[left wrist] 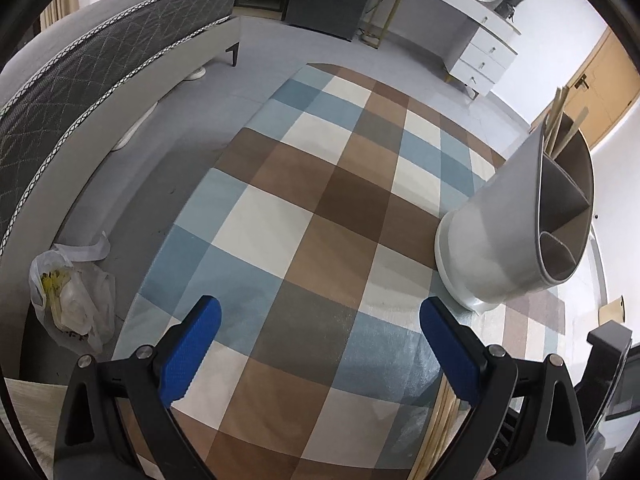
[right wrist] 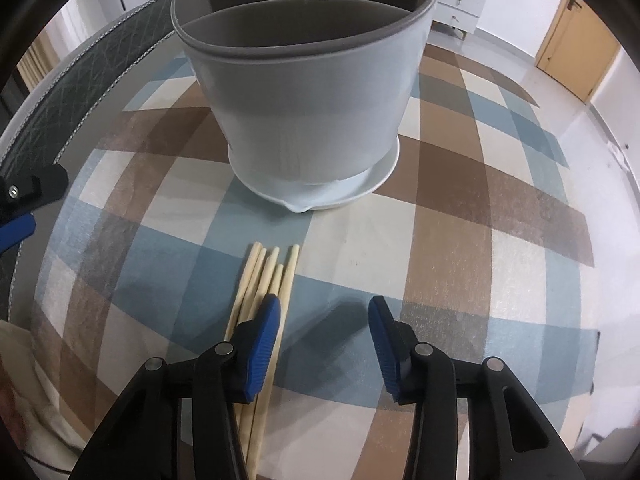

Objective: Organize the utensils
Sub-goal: 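Lower both open grippers toward the chopsticks lying beside the holder, then grasp a chopstick with the right gripper while the left gripper grasps another, then lift both held chopsticks and carry them above the utensil holder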

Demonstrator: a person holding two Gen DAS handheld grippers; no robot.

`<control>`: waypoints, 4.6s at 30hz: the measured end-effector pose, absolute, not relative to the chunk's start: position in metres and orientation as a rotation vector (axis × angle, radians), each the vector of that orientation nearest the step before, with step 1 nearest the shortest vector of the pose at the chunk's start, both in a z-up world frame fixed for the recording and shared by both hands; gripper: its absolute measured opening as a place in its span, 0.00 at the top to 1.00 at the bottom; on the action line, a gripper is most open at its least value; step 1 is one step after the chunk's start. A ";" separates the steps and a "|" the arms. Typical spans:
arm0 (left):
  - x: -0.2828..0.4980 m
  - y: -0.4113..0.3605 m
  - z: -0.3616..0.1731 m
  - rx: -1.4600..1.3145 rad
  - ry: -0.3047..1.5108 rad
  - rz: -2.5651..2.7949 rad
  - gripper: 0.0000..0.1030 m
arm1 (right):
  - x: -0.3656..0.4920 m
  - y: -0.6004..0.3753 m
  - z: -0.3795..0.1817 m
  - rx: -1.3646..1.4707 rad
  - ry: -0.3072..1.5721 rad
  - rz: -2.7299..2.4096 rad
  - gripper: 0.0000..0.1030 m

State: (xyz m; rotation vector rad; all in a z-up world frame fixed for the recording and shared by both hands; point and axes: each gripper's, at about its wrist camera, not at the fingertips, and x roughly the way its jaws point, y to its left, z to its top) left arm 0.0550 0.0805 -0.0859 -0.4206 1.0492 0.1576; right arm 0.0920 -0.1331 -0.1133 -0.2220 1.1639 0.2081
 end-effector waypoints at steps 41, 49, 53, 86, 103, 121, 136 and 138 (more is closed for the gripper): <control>0.054 0.060 -0.092 -0.317 1.102 0.104 0.06 | 0.108 -0.162 -0.102 -0.066 1.112 0.307 0.97; 0.050 0.018 -0.114 -0.234 1.201 -0.030 0.06 | 0.092 -0.223 -0.063 0.270 0.983 0.352 0.97; 0.046 -0.001 -0.117 -0.140 1.213 -0.036 0.06 | 0.088 -0.233 -0.062 0.345 0.957 0.363 0.97; 0.054 -0.054 -0.126 0.108 1.191 0.064 0.24 | 0.077 -0.256 -0.020 0.373 0.792 0.392 0.97; 0.062 -0.069 -0.118 0.003 1.182 -0.074 0.98 | 0.082 -0.247 -0.017 0.330 0.802 0.393 0.97; 0.022 -0.038 -0.025 -0.221 0.817 -0.169 0.98 | 0.047 -0.235 0.007 0.213 0.710 0.378 0.97; -0.013 -0.011 -0.001 -0.219 0.709 -0.215 0.98 | 0.003 -0.233 0.023 0.170 0.615 0.356 0.97; -0.016 -0.010 -0.001 -0.215 0.711 -0.217 0.98 | -0.003 -0.231 0.023 0.163 0.605 0.356 0.97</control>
